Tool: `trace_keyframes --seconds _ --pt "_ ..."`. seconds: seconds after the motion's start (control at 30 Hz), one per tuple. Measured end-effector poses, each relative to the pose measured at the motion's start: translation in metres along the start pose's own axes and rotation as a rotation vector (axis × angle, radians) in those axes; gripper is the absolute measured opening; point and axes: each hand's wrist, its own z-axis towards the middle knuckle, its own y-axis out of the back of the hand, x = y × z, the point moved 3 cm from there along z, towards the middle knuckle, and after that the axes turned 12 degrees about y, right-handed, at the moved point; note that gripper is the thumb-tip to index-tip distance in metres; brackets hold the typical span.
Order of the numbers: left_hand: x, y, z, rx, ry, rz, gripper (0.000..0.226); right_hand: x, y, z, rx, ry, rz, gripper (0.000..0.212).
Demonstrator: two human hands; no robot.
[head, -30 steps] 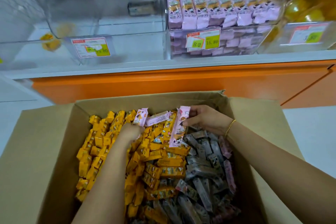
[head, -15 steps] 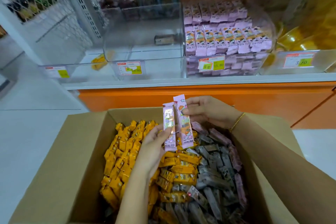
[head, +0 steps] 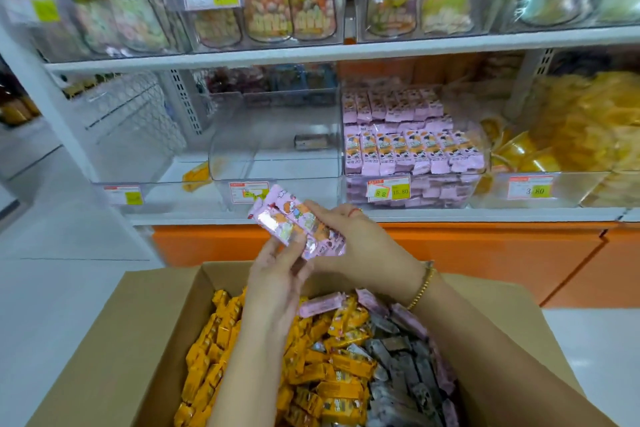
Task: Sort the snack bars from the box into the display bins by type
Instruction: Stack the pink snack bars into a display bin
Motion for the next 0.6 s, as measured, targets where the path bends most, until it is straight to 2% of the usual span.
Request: trace_keyframes --seconds 0.07,0.17,0.27,0.33,0.37,0.43,0.5,0.6 --pt "-0.011 -0.018 0.004 0.048 -0.014 0.04 0.023 0.001 0.01 0.0 -0.148 -0.009 -0.061 0.08" --pt "-0.022 -0.048 0.015 0.112 -0.047 0.12 0.019 0.0 0.024 0.001 -0.383 -0.005 -0.226 0.075" --pt "-0.035 -0.075 0.026 0.18 -0.063 0.214 0.018 -0.013 0.049 0.003 -0.539 -0.038 -0.221 0.071" --pt "-0.042 -0.084 0.039 0.093 -0.126 0.447 0.019 -0.03 0.071 0.008 -0.626 -0.094 -0.225 0.066" --pt "-0.046 -0.086 0.049 -0.001 -0.203 0.664 0.02 -0.042 0.081 0.012 -0.645 -0.139 -0.25 0.063" --pt "-0.052 -0.088 0.068 -0.155 -0.298 1.058 0.042 -0.065 0.098 0.023 -0.644 -0.238 -0.324 0.058" --pt "-0.051 -0.094 0.08 -0.164 -0.321 1.236 0.048 -0.083 0.108 0.034 -0.63 -0.317 -0.39 0.058" --pt "-0.044 -0.101 0.088 -0.064 -0.343 1.3 0.041 -0.097 0.107 0.055 -0.608 -0.355 -0.453 0.059"
